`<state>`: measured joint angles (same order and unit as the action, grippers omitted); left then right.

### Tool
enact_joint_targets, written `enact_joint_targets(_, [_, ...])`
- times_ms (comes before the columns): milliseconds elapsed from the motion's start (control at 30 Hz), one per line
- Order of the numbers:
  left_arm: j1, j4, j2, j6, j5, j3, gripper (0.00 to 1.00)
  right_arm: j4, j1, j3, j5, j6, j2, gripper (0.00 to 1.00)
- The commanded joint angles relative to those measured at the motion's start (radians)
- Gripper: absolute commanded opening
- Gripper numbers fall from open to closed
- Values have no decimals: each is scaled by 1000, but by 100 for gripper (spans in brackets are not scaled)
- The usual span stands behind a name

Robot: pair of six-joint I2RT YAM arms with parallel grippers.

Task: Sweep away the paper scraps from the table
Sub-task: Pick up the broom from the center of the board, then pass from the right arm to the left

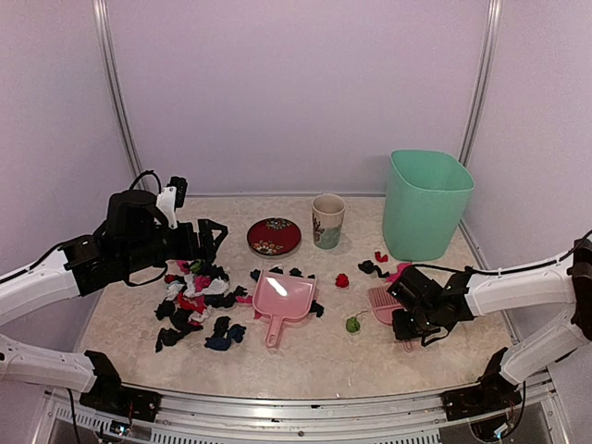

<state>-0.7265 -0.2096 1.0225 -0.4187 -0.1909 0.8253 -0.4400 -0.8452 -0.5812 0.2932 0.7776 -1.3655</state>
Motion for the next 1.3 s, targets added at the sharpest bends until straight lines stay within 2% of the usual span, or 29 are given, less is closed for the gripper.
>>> enact_joint_targets(0, [-5, 22, 2, 8, 2, 23, 99, -54, -18, -11, 9, 11, -22, 22])
enact_joint_targets(200, [-6, 19, 1, 1, -1, 20, 99, -78, -18, -31, 27, 21, 15, 0])
enact_joint_targets(500, [-5, 12, 0, -1, 6, 32, 99, -121, -18, -95, 48, -17, 156, 0])
enact_joint_targets(633, [-5, 13, 6, -4, 36, 46, 99, -75, -18, -116, 23, -132, 223, 0])
enact_joint_targets(867, [-5, 26, 57, -25, 158, 95, 99, 124, -34, -106, -96, -410, 330, 0])
enact_joint_targets(1100, [-5, 42, 125, -64, 393, 160, 99, 228, -66, -116, -173, -643, 305, 0])
enact_joint_targets(1267, [-7, 55, 147, -92, 503, 166, 99, 285, -117, -131, -213, -842, 259, 0])
